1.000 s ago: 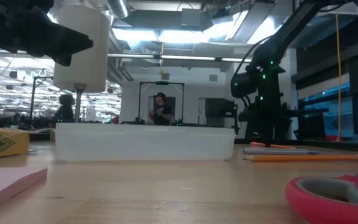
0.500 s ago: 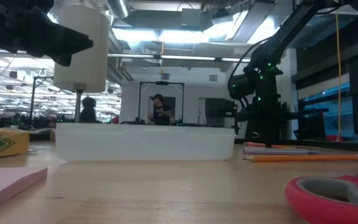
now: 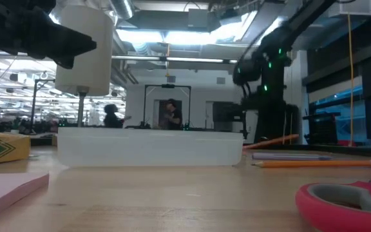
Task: Pack school essentials
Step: Put the top orange pencil into the gray supply box
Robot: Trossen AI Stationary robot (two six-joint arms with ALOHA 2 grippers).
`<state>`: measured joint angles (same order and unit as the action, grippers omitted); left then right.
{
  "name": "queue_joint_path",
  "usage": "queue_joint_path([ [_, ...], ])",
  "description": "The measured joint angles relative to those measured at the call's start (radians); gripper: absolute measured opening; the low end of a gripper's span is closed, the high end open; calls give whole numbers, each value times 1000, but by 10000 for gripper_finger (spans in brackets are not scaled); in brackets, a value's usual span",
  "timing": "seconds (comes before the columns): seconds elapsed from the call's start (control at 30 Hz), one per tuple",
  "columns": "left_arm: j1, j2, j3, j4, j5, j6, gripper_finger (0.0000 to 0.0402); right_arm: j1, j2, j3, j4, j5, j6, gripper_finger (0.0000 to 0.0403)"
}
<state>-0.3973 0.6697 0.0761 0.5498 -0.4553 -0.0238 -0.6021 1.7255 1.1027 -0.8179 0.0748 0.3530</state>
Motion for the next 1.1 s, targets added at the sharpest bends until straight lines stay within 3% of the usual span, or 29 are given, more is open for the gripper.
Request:
queue_joint_path([
  [0.2, 0, 0, 0, 0, 0, 0, 73, 105, -130, 0, -8, -8, -17, 0],
  [0.43, 0, 0, 0, 0, 0, -1, 73, 132, -179, 1, 37, 48, 87, 20],
  [0.6, 0, 0, 0, 1, 0, 0, 73, 134, -121, 2, 217, -40, 58, 75],
  [0.9, 0, 0, 0, 1, 0, 0, 73, 133, 40, 3, 453, -42, 34, 166],
  [1.1, 0, 0, 0, 1, 0, 0, 73, 133, 133, 40, 482, -42, 35, 195],
])
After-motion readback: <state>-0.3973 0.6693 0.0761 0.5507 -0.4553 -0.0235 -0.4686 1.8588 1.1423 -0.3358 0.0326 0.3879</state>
